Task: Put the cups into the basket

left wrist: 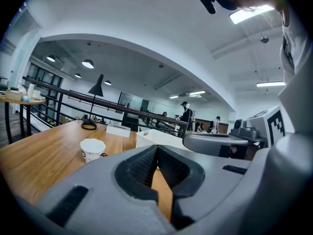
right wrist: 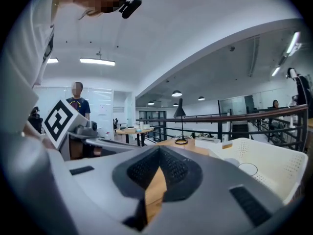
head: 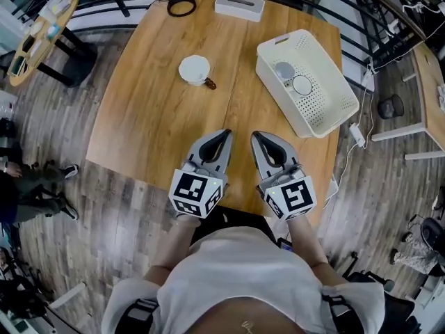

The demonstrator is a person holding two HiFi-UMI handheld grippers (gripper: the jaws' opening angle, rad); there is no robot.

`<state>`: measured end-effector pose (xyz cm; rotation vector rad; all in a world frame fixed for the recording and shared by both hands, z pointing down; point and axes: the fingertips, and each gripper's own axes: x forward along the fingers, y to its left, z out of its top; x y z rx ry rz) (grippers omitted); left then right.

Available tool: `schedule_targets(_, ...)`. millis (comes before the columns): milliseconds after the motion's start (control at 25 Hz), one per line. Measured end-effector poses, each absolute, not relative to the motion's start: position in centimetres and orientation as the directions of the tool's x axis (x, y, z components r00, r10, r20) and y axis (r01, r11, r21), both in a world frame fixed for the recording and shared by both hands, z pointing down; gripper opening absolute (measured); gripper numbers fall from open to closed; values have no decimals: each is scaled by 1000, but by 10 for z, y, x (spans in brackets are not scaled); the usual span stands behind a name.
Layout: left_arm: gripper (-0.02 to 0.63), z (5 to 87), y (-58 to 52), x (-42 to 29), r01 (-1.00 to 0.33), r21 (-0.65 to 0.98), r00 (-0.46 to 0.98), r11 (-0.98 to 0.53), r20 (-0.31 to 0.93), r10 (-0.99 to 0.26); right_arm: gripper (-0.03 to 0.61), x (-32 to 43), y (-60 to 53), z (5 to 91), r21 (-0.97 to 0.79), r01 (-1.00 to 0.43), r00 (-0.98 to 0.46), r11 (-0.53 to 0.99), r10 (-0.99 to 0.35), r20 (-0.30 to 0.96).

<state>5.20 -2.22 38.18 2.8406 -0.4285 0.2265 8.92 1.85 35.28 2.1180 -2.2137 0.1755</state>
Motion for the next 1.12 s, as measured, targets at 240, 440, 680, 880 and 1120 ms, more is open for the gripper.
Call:
schedule_targets(240, 8, 390, -45, 21, -420, 226, 902, -879, 212, -377, 12, 81, -16, 358, 30, -991, -125, 132, -980, 154)
schedule_targets(440, 8, 396, -70, 2, -495, 232, 865, -837, 217, -452, 12, 81, -49, 360, 69, -986, -141, 155, -975, 170)
schedule_targets(680, 8, 403, -100, -11, -542, 249, 839, -803, 221, -497, 12, 80, -96, 372, 110, -965, -199, 237, -939, 282)
schedule_targets(880, 8, 415, -129, -7, -548, 267, 834, -793, 245, -494, 21, 96, -138, 399, -28, -975, -211, 218, -894, 396)
schedule_targets(1120, 8, 429, -168, -2, -539, 299, 840, -788, 254, -479, 139, 106, -183, 422, -73, -978, -204, 194, -843, 497)
